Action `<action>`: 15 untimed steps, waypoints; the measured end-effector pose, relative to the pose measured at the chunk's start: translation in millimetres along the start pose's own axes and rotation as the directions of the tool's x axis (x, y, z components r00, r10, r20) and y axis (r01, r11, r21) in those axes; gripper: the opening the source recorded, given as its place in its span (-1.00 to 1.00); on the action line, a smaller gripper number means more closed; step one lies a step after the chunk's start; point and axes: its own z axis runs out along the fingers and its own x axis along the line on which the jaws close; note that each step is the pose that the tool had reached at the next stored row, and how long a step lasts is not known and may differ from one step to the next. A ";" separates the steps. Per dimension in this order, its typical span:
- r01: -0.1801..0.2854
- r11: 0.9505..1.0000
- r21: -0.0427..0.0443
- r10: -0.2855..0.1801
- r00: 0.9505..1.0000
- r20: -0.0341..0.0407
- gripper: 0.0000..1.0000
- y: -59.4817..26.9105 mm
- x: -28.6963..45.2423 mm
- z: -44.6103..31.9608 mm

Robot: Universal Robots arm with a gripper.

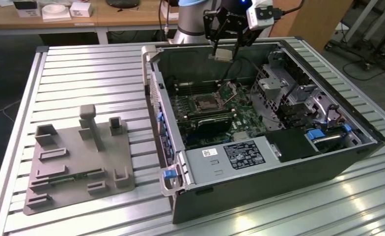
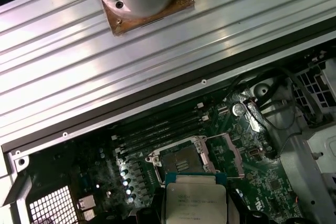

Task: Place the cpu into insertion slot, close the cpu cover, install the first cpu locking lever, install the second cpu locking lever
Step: 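Place the cpu into insertion slot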

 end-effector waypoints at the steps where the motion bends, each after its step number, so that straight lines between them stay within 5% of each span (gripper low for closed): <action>1: -0.001 1.000 0.000 0.001 1.000 0.000 0.08 0.0 0.0 0.0; 15: -0.011 1.000 0.000 0.011 1.000 0.001 0.08 0.0 0.0 0.0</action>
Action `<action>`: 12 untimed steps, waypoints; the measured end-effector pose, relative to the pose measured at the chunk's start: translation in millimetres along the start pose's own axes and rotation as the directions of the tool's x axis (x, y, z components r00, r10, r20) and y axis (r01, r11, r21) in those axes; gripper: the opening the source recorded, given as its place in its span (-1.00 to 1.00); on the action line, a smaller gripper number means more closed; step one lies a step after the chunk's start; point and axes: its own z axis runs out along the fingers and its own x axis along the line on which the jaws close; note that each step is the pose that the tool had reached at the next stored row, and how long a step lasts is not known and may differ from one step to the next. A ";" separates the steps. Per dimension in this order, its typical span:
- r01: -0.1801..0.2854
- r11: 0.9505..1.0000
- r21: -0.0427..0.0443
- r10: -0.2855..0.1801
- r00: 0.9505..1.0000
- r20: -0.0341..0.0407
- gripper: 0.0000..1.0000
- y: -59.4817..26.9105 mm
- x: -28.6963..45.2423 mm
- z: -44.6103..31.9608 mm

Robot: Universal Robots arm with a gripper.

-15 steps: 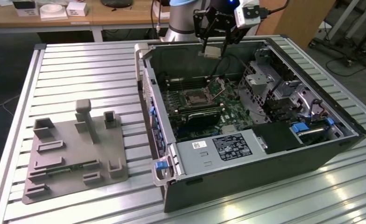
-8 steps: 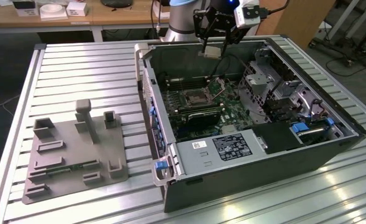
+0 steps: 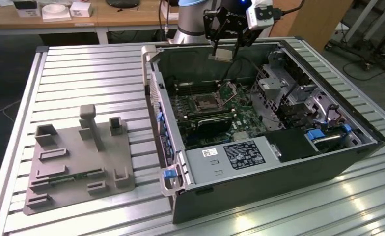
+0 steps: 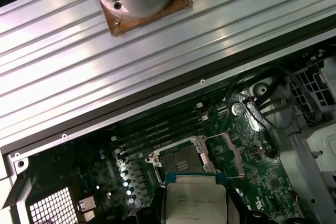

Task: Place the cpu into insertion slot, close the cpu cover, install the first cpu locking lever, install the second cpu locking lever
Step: 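Place the cpu into insertion slot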

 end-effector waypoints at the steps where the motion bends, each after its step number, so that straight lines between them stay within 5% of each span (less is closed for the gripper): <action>1: -0.001 1.000 0.000 0.001 1.000 0.000 0.08 0.0 0.0 0.0; 12: -0.009 1.000 0.000 0.009 1.000 0.001 0.08 0.0 0.0 0.0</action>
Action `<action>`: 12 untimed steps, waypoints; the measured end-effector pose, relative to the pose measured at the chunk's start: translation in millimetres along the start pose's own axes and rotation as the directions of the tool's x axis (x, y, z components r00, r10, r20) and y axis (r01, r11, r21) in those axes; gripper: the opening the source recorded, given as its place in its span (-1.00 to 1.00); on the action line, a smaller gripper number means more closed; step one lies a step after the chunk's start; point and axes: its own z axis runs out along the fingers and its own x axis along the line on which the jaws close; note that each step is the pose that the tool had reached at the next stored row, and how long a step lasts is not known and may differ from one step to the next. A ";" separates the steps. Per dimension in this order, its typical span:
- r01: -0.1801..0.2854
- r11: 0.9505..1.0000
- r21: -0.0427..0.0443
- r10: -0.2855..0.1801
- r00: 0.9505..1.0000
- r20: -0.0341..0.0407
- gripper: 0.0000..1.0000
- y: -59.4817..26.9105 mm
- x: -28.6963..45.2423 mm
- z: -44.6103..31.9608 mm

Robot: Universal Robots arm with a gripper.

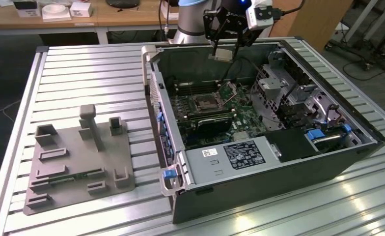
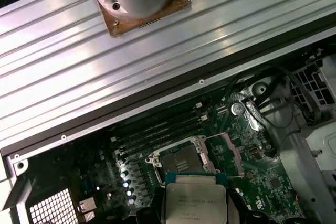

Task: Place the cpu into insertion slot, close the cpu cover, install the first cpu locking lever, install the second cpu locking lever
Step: 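Place the cpu into insertion slot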

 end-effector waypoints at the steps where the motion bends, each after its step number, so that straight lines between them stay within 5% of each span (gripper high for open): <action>1: -0.001 1.000 0.000 0.001 1.000 0.000 0.08 0.0 0.0 0.0; 12: -0.021 1.000 0.000 0.021 1.000 0.002 0.08 0.0 0.0 0.0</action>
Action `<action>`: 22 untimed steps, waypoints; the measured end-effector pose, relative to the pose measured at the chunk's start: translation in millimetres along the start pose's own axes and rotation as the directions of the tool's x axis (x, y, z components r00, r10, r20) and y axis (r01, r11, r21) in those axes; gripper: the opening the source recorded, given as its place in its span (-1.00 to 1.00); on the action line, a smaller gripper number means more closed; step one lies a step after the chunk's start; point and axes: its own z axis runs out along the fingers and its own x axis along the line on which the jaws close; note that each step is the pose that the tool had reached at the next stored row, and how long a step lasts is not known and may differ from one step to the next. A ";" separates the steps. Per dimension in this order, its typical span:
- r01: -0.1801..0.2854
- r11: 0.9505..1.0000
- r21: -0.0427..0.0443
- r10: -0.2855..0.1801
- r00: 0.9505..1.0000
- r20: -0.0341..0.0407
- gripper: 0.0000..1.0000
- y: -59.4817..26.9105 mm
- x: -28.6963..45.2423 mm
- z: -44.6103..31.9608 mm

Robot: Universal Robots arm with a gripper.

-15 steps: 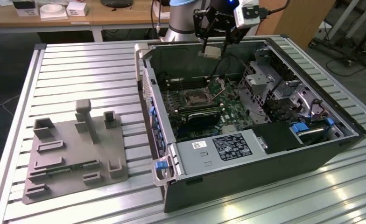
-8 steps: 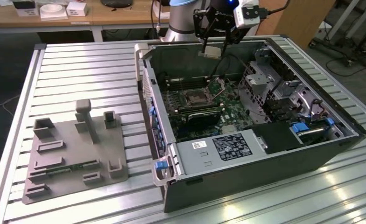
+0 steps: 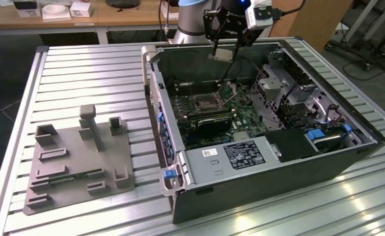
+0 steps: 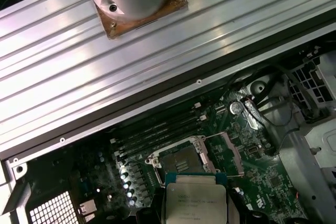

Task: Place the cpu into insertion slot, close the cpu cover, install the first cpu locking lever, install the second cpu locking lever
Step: 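Place the cpu into insertion slot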

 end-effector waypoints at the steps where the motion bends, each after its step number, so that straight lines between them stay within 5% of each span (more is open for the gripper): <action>1: -0.002 1.000 0.000 0.002 1.000 0.000 0.08 0.0 0.0 0.0; 22: -0.042 0.999 -0.001 0.042 0.999 0.004 0.08 0.0 0.0 0.1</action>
